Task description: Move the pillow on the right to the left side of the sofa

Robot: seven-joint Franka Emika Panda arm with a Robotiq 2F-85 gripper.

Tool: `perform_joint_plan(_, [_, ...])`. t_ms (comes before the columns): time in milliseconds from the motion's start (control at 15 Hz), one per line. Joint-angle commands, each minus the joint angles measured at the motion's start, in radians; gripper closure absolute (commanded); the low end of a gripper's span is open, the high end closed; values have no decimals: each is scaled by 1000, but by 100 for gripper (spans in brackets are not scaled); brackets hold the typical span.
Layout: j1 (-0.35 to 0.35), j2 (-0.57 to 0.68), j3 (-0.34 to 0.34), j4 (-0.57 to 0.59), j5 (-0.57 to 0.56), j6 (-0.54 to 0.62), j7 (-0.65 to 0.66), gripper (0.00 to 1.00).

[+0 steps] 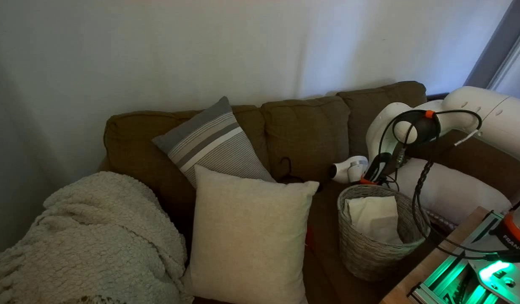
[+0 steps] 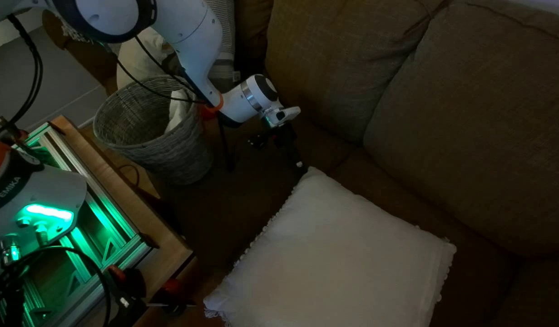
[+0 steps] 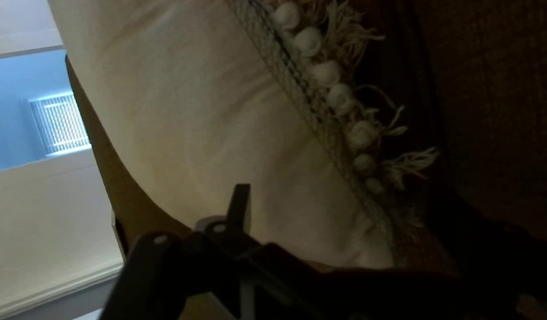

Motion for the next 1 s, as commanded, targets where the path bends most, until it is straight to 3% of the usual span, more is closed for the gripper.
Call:
perform_joint_plan(0, [-9,13,-13,27,-1,81,0,0])
perform_joint_plan(200, [-16,12,-15,44,16,119,-34,0])
perform_joint_plan(400, [-10,12,-31,57,60,48,-36,0])
perform_joint_plan(467, [-44,12,7,65,20,-3,-22,0])
perform_joint_plan(667, [-67,9,29,59,13,-136,-22,0])
perform_joint_plan(933, [-109,1,69,32,-14,-220,-11,0])
